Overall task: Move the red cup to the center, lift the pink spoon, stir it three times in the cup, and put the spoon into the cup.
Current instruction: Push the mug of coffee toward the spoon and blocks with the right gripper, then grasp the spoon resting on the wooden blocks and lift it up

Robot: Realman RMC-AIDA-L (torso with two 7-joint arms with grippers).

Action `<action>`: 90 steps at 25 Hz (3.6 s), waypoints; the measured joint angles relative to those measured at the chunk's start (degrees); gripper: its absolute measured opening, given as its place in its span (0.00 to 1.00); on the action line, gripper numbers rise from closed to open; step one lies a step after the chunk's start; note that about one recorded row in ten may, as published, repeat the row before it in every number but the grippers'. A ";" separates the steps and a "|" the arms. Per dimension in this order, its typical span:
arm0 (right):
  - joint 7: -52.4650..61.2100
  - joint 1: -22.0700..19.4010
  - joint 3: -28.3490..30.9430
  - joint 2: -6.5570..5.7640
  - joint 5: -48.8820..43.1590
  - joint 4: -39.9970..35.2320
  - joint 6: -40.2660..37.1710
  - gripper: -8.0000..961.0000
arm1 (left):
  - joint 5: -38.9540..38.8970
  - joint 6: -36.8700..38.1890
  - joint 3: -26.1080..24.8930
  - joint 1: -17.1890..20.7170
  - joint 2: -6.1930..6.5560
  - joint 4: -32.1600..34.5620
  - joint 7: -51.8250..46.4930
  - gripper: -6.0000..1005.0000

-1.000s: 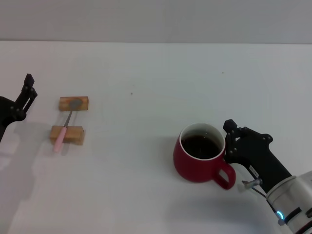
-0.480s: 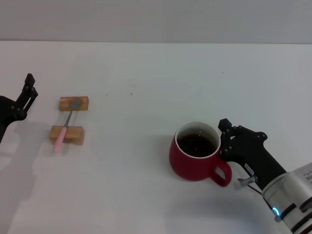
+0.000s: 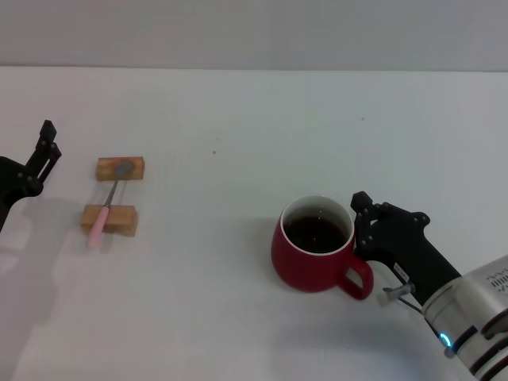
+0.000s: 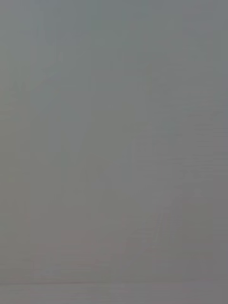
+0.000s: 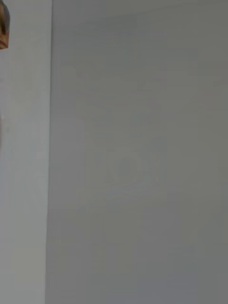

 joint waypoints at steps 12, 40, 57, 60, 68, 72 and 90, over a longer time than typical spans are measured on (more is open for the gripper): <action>0.00 -4.75 -0.59 0.00 -0.01 0.96 -3.40 0.01 | 0.00 -0.18 0.00 -0.15 0.00 -0.12 0.00 0.84; 0.00 0.20 -0.55 0.00 -1.50 1.35 0.95 0.01 | 0.00 -0.20 0.00 -0.49 -0.12 -0.81 0.00 0.84; 0.00 1.82 -0.05 0.00 -1.50 0.20 1.49 0.01 | 0.00 -0.65 0.00 -0.78 -0.18 -1.07 0.00 0.84; 0.00 1.70 0.98 0.00 -1.21 -0.26 1.38 0.01 | 0.00 -0.69 0.00 -0.90 -0.18 -1.09 0.00 0.84; -0.51 -4.23 5.54 -0.37 -1.03 -1.77 -5.78 0.01 | 0.00 -0.81 0.00 -0.93 -0.18 -1.40 0.00 0.84; -0.53 -7.57 5.51 -0.34 -1.17 -2.04 -9.36 0.01 | 0.00 -0.92 0.00 -0.95 -0.12 -1.45 0.00 0.84; -9.22 -13.39 3.40 0.01 -1.53 4.27 -11.64 0.01 | 0.10 -2.38 0.00 -1.55 -0.08 -1.42 0.09 0.84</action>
